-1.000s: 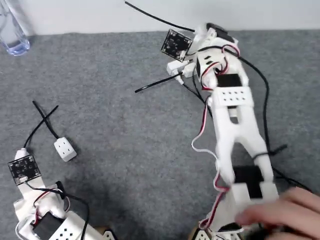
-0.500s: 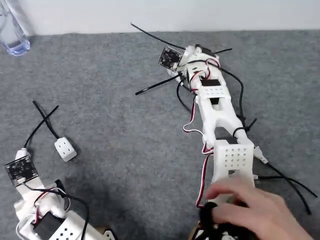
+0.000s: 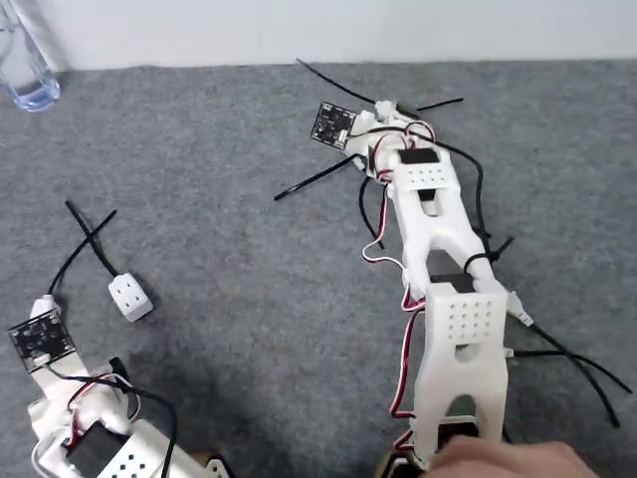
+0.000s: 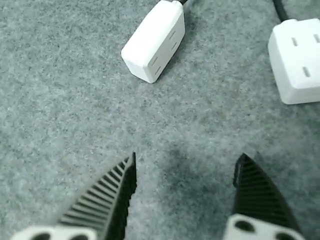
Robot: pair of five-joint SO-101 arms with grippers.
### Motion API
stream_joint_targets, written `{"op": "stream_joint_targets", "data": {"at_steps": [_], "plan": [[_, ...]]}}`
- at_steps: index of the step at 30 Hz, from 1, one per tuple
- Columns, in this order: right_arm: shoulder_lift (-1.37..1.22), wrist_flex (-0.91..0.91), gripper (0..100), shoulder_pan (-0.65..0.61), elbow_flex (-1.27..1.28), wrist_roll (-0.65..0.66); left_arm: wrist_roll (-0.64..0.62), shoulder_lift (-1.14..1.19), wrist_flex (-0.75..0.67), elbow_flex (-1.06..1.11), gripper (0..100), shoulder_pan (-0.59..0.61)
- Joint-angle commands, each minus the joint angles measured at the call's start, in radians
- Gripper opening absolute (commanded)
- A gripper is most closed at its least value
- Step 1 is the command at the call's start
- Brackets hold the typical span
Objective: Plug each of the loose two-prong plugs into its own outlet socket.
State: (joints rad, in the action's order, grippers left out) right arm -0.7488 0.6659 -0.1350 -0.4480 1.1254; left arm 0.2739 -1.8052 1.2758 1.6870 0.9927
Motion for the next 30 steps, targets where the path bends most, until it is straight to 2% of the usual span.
{"op": "stream_joint_targets", "data": {"at_steps": [1, 11, 18, 25, 30], "plan": [[0.143, 0.134, 27.8, -0.005, -0.038, 0.005, -0.008, -0.015, -0.021, -0.005, 30, 0.000], [0.453, 0.648, 27.7, -0.047, -0.038, 0.003, -0.008, -0.015, -0.021, -0.005, 30, 0.000], [0.559, 0.909, 27.7, -0.047, -0.037, -0.034, -0.008, -0.015, -0.021, -0.005, 30, 0.000], [0.572, 0.947, 27.7, -0.021, -0.034, -0.433, -0.008, -0.015, -0.020, -0.005, 30, 0.003], [0.572, 0.986, 27.7, 0.008, -0.032, -0.809, -0.008, -0.015, -0.017, -0.005, 30, 0.006]]}}
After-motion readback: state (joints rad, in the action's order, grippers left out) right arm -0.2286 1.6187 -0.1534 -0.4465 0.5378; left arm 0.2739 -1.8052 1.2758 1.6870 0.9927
